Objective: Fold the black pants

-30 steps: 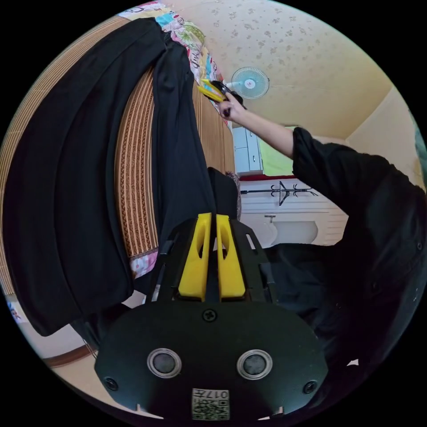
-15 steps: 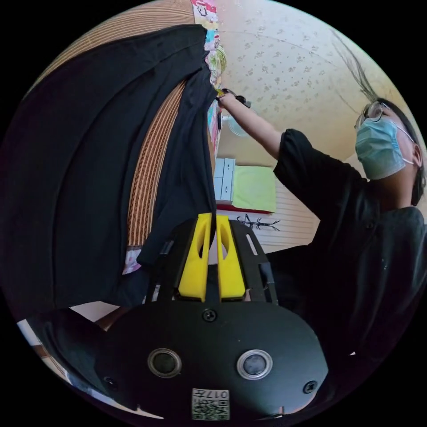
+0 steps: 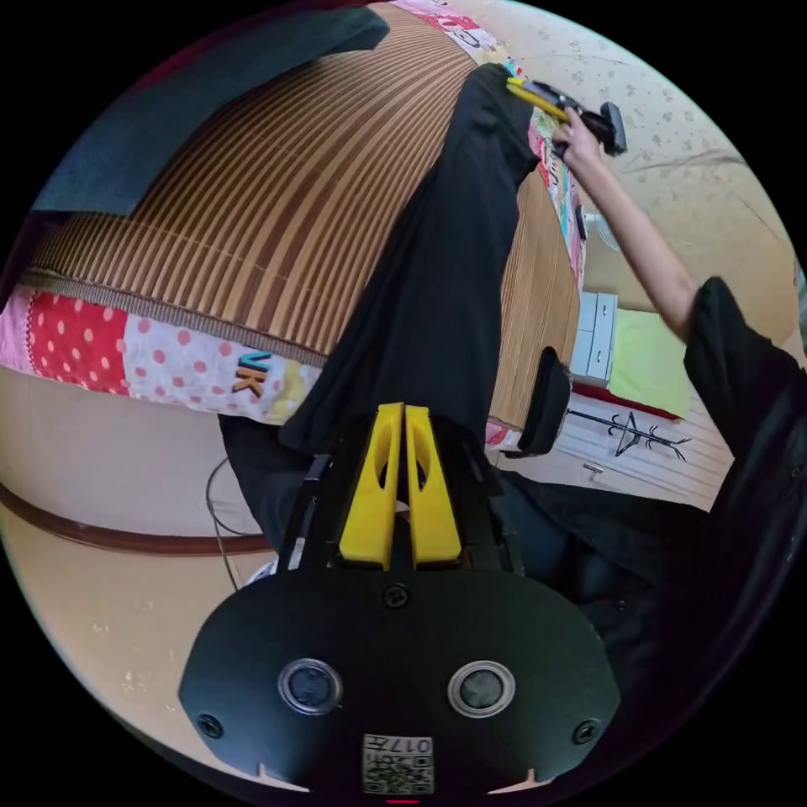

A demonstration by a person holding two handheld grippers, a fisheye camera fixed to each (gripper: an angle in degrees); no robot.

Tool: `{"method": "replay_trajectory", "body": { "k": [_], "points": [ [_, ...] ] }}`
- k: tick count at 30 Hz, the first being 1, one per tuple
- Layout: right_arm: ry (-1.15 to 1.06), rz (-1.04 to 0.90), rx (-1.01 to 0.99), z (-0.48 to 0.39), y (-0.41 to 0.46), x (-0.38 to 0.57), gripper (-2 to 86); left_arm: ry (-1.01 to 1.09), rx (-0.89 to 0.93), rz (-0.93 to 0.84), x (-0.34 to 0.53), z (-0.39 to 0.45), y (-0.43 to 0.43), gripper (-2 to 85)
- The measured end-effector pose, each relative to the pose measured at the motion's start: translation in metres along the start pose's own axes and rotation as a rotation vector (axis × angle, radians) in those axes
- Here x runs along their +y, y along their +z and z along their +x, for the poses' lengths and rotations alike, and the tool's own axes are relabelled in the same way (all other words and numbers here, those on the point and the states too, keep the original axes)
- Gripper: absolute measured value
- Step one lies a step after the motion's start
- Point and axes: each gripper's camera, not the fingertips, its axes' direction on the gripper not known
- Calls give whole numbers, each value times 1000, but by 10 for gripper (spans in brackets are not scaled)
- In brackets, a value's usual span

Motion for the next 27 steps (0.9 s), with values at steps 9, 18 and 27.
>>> {"method": "replay_trajectory", "body": {
  "k": [9, 18, 27],
  "points": [
    [488, -209, -99, -23, 33, 388, 120, 181, 70, -140, -45, 24, -25, 78],
    [594, -250, -23, -65, 58, 474, 91, 332, -4, -358, -81, 51, 21, 79],
    [565, -156, -240, -64, -5, 499, 19, 547, 225, -492, -86, 86, -18, 15]
  ]
}}
